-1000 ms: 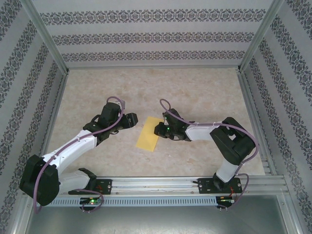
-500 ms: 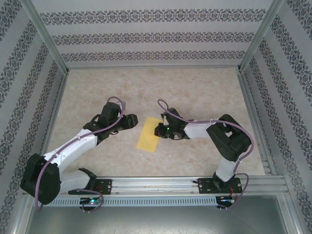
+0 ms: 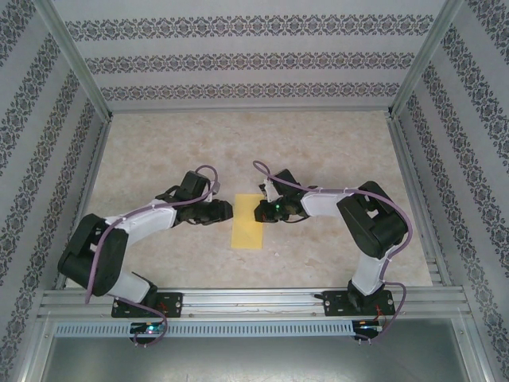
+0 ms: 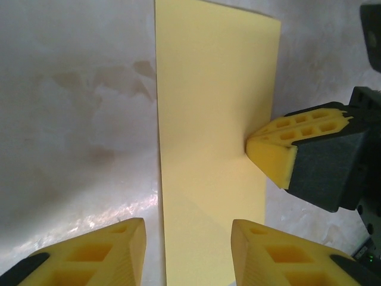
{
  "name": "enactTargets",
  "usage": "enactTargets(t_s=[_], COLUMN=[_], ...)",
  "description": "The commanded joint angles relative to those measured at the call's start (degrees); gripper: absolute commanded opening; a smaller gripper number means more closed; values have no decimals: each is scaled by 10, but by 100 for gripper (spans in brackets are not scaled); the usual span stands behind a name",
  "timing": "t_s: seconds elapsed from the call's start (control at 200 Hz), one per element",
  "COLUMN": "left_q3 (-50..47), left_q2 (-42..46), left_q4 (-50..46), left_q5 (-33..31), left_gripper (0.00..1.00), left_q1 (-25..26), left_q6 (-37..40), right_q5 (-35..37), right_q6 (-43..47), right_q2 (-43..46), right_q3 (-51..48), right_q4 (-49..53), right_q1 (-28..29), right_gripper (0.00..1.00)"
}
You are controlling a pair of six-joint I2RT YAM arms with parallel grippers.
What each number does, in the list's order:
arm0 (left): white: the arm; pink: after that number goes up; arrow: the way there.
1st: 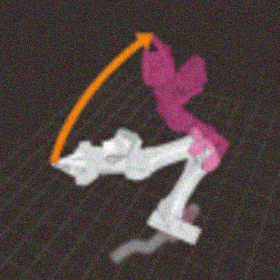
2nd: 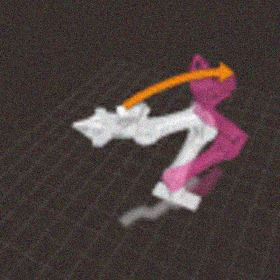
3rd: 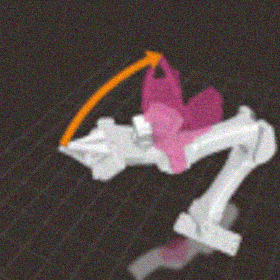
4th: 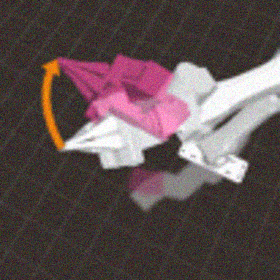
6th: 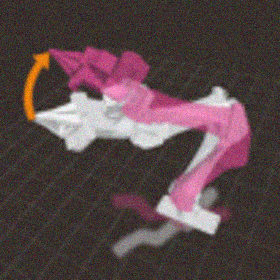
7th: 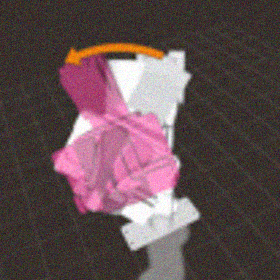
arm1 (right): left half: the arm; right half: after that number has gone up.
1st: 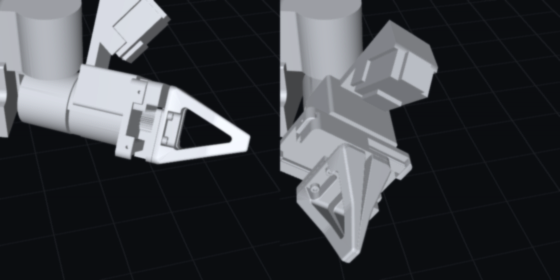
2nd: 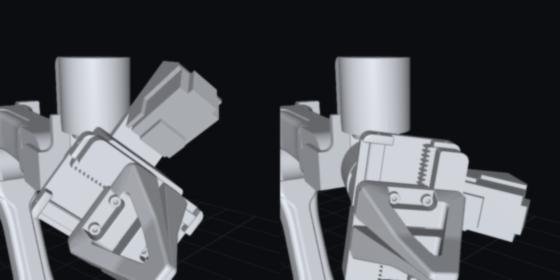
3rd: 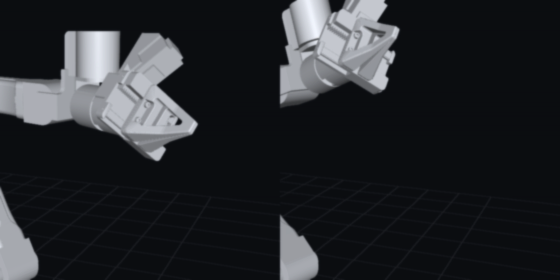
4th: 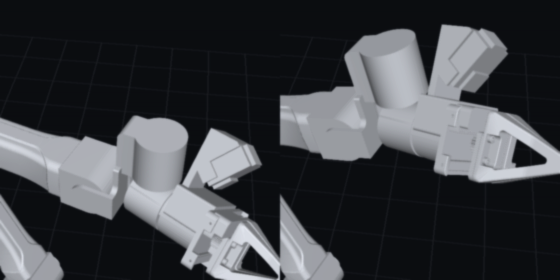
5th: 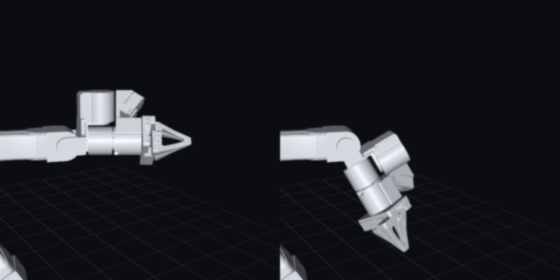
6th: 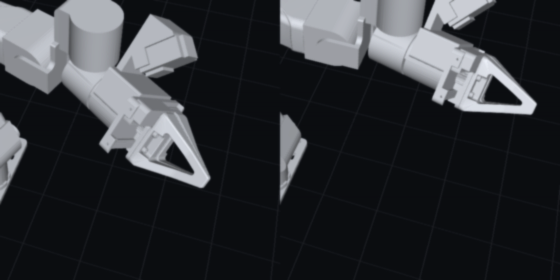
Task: Fold a paper plane with a square sheet of paper (fold left side to right side)
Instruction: Rotate the paper at the center of the table, then third fold the triangle at the center of the table.
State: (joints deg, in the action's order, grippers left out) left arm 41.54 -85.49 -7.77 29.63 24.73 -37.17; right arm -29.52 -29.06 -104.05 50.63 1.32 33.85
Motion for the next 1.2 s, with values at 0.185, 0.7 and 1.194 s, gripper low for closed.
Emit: enactTargets(t_s=[0.185,0.7,1.194], left_q3=[10,15,19], left_q2=[-58,-97,-107], left_q4=[67,62,72], left_q5=[59,80,92], left_gripper=[35,33,33], left_q1=[-5,2,10], left_q6=[-27,-29,-40], right_q5=[3,3,-1], right_q6=[21,17,17], right_q2=[-15,-20,-20], right_q3=[-2,5,5], right_q4=[37,37,33], right_q1=[-6,-6,-5], right_gripper=[1,1,1])
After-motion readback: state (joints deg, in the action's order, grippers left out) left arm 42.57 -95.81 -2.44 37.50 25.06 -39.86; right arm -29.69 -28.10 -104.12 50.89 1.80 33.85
